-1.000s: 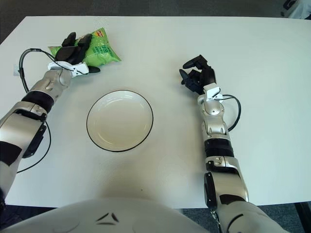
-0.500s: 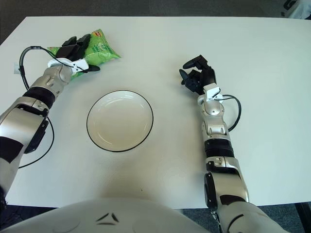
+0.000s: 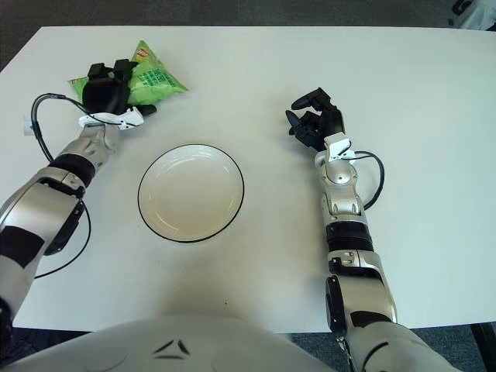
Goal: Put the snack into the plate.
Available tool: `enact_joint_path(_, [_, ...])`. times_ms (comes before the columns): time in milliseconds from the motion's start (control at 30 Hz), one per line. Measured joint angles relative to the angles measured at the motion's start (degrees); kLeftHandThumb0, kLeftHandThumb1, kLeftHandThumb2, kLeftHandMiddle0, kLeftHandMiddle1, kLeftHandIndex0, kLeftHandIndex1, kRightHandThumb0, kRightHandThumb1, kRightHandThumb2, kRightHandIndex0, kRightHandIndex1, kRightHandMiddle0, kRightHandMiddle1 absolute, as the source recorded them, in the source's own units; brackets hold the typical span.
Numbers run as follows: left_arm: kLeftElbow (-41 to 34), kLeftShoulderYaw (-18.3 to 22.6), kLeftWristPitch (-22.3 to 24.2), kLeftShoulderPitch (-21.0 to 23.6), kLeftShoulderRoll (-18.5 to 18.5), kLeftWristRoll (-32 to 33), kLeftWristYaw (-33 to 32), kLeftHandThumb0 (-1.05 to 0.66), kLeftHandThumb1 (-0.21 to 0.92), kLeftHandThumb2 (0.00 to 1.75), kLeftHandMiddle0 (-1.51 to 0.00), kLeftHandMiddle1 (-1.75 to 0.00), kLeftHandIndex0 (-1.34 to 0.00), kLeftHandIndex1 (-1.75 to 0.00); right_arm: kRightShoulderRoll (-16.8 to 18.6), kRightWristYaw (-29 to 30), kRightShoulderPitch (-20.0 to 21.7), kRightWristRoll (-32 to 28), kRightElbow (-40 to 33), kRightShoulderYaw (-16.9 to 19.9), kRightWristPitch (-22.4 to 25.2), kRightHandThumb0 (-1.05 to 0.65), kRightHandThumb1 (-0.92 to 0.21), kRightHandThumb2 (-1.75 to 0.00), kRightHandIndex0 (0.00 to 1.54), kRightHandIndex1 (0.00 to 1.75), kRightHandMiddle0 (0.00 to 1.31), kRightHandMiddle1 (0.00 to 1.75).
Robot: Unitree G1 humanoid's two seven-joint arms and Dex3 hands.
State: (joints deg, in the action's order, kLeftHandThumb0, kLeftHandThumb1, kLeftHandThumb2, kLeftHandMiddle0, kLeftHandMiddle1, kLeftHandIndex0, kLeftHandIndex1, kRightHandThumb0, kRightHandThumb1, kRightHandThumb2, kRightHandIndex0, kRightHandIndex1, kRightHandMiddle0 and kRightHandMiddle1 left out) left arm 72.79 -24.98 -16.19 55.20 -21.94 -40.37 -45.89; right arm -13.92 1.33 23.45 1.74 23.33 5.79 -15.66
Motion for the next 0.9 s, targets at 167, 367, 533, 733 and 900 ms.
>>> enact_joint_path(167, [0.70, -0.83, -3.44, -0.16, -0.64, -0.66, -2.90, 0.00, 0.39, 1.19, -0.51, -1.74, -0.45, -1.63, -0.19, -0.08, -0.01, 0.00, 0.00, -0.01, 0.22, -0.36, -0.92, -0.31, 0.96, 1.36, 0.43, 1.51])
enact_joint_path(367, [0.93, -1.00, -7.46, -0.44, -1.32, -0.65, -4.55, 0.00, 0.38, 1.22, -0.53, -1.75, -0.44, -1.64, -0.55, -0.51, -0.01, 0.01, 0.00, -0.21, 0.63, -0.36, -0.92, -0.29, 0.96, 1.36, 0.45, 1.50])
enact_joint_path(533, [0.12, -1.50, -11.62, -1.55, -2.17, -1.14, -8.17, 0.00, 0.37, 1.24, -0.53, -1.75, -0.44, -1.66, -0.86, -0.63, -0.01, 0.01, 0.00, -0.40, 0.56, -0.36, -0.92, -0.29, 0.96, 1.35, 0.45, 1.50])
enact_joint_path(733, [-1.49, -1.86, -16.06, -2.16, -3.03, -1.62, -10.58, 0.30, 0.49, 1.09, -0.47, -1.75, -0.49, -1.73, -1.12, -0.69, -0.02, 0.01, 0.01, -0.52, 0.53, -0.36, -0.92, -0.29, 0.96, 1.35, 0.45, 1.49])
enact_joint_path(900, [-3.39, -1.25, -19.19, -2.39, -3.05, -1.20, -11.72, 0.39, 0.53, 1.03, -0.44, -1.75, -0.51, -1.74, -1.23, -0.70, 0.01, 0.01, 0.00, -0.70, 0.53, -0.36, -0.92, -0.29, 0.95, 1.35, 0.45, 1.49])
